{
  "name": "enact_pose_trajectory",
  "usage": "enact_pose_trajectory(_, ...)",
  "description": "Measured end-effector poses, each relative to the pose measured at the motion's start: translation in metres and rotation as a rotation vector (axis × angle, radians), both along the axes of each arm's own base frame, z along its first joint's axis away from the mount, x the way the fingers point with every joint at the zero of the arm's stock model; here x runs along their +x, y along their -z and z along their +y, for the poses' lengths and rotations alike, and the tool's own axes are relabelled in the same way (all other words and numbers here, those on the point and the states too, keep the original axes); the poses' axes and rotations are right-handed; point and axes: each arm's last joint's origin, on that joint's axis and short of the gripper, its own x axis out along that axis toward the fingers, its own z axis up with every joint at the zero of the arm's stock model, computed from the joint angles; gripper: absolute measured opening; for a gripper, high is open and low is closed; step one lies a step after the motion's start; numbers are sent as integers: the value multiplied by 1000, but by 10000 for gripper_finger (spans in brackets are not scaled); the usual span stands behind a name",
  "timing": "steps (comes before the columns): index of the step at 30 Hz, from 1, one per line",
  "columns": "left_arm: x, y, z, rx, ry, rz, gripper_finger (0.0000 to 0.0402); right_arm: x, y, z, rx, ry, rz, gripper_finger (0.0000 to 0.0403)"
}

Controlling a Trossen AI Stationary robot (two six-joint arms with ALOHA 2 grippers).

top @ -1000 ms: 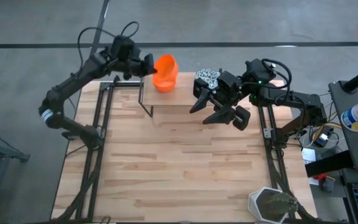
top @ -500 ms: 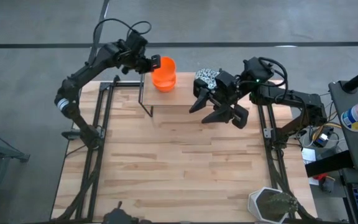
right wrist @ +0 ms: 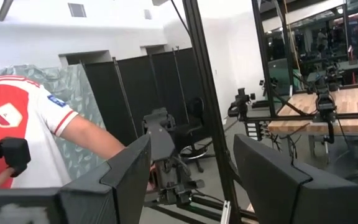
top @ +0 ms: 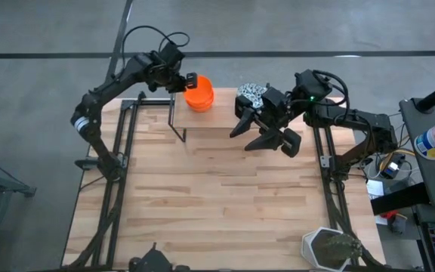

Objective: Pick & Place Mini bowls
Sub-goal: Stack the orange bowl on top of the orange bowls on the shelf, then return to Home Position

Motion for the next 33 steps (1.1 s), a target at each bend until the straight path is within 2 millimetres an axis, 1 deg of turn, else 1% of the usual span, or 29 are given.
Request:
enact_pose_trajectory(7, 5, 5, 1, 6, 3, 28, 12, 0, 1, 0, 1, 0, 6, 224)
enact_pose_trajectory(13, 7, 5, -2, 29, 52, 49, 46, 0, 1, 0, 1, 0, 15, 224)
enact_pose_trajectory(18, 7, 4, -2, 27, 44, 44, 72, 0, 1, 0, -9, 3, 7, 224)
enact_pose_trajectory(23, 6, 2, -4, 44, 62, 48, 75, 0, 1, 0, -23, 7, -4, 224)
enact_pose_trajectory(27, 5, 0, -5, 58, 87, 50, 76, 1, 2, 0, 2, 8, 19, 224)
enact_pose_trajectory(31, 2, -8, -13, 93, 134, 48, 76, 2, 2, 0, 2, 15, 20, 224)
enact_pose_trajectory(33, 3, -11, -18, 107, 157, 46, 76, 3, 5, -1, 27, 58, 55, 224)
